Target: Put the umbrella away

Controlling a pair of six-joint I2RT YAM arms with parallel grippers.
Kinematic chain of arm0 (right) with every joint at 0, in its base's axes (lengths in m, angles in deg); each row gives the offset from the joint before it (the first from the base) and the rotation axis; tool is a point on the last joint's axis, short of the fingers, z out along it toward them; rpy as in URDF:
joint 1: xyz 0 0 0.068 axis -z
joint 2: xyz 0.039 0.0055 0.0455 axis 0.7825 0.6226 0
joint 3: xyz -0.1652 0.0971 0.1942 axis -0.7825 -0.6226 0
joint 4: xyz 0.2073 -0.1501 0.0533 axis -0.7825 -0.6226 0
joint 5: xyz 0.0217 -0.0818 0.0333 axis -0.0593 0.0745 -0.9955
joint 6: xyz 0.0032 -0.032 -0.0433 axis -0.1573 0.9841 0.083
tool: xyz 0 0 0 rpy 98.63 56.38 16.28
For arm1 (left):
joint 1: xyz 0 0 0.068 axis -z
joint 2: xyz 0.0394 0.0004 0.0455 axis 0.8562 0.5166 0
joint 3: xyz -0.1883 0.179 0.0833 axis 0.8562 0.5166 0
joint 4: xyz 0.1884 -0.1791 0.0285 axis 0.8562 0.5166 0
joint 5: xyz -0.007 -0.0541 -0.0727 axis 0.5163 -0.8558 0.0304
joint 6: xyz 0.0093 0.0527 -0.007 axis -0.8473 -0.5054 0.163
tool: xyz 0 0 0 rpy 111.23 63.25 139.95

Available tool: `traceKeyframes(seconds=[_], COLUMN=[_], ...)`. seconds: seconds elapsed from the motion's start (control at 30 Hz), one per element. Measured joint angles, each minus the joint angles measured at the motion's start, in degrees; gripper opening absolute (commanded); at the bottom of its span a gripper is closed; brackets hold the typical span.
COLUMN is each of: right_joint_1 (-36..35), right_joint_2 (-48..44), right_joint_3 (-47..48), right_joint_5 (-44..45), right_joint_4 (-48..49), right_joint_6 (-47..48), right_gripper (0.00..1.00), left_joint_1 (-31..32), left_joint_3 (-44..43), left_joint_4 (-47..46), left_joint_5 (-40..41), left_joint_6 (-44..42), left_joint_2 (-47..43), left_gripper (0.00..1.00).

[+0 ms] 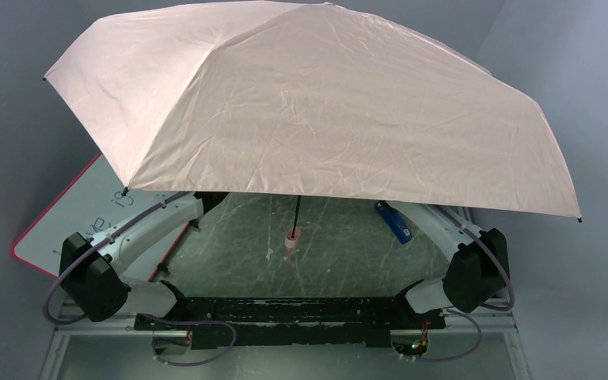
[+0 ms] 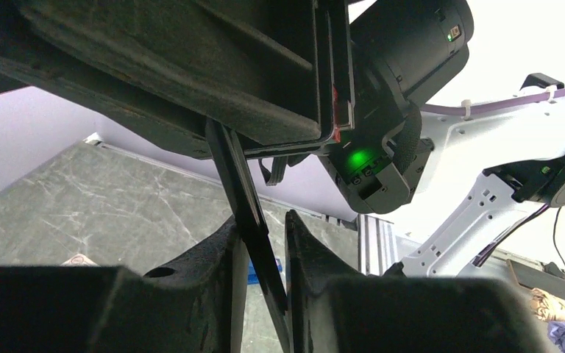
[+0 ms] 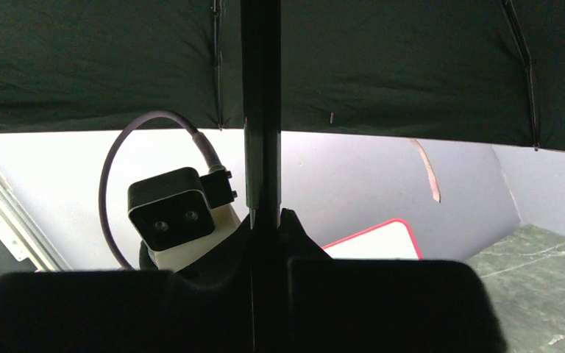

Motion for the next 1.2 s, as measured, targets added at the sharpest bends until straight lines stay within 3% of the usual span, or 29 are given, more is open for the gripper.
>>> traceKeyframes(seconds=[0.33, 0.77, 0.97, 1.2], right_joint_1=[-0.17, -0.48, -0.48, -0.48], right_joint_2=[-0.52, -3.74, -8.57, -10.86], right_joint_3=[-1.01, -3.17, -7.26, -11.87], right_joint_5=[0.26, 2.82, 7.08, 10.25], right_joint_4=[-1.70, -4.76, -8.24, -10.56], right_joint_6=[2.80, 3.98, 7.26, 9.31], right_gripper=[0.04, 0.56, 0.59, 0.60], left_joint_1=[0.00, 0.00, -0.07, -1.95], left_joint_3=[0.50, 3.89, 4.28, 4.66], left_joint_4=[3.30, 4.83, 5.40, 3.67], left_joint_5=[2.29, 3.87, 6.91, 9.20], left_joint_6=[-1.09, -3.63, -3.52, 2.56], left_joint_2=[-0.72, -2.60, -4.04, -4.90], left_gripper=[0.05, 0.05, 0.05, 0.05])
